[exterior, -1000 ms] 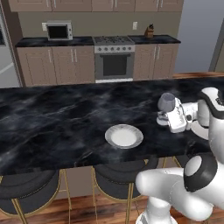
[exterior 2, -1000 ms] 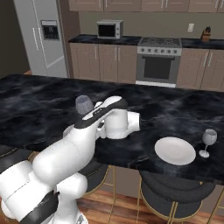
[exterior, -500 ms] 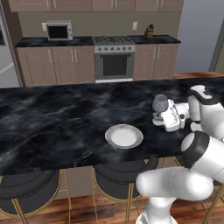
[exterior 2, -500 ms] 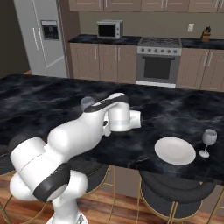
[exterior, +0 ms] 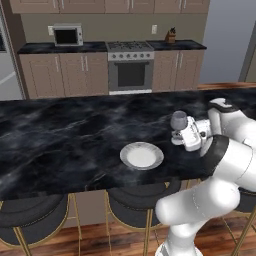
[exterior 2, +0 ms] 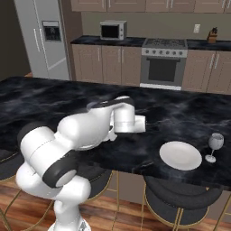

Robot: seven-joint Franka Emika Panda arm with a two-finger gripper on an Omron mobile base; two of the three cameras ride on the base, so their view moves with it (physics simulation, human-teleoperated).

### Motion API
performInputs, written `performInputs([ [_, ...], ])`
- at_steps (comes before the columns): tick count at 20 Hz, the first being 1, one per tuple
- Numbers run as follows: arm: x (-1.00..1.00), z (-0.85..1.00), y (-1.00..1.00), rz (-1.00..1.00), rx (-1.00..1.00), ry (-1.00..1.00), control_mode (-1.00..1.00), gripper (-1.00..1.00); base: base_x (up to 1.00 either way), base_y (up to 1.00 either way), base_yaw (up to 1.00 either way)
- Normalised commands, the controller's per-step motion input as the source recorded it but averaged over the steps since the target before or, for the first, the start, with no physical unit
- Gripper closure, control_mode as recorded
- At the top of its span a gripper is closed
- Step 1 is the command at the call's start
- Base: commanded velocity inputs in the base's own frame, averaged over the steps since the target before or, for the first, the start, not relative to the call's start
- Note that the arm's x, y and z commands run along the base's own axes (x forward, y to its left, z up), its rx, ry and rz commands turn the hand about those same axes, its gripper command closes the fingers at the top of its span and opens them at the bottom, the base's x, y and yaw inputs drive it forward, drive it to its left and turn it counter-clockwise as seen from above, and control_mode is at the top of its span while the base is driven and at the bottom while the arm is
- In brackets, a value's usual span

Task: Retrieve the wine glasses from the counter and place one next to each plate.

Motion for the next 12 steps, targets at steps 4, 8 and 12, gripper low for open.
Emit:
performInputs([
  [4, 0.14, -0.15, -0.03, 0.0, -0.01, 0.06, -1.0, 1.0, 0.0, 0.0, 0.0],
  [8, 0.09, -0.14, -0.02, 0.0, -0.02, 0.01, -1.0, 1.0, 0.0, 0.0, 0.0],
  [12, 0.03, -0.16, -0.03, 0.0, -0.02, 0.0, -1.0, 1.0, 0.0, 0.0, 0.0],
])
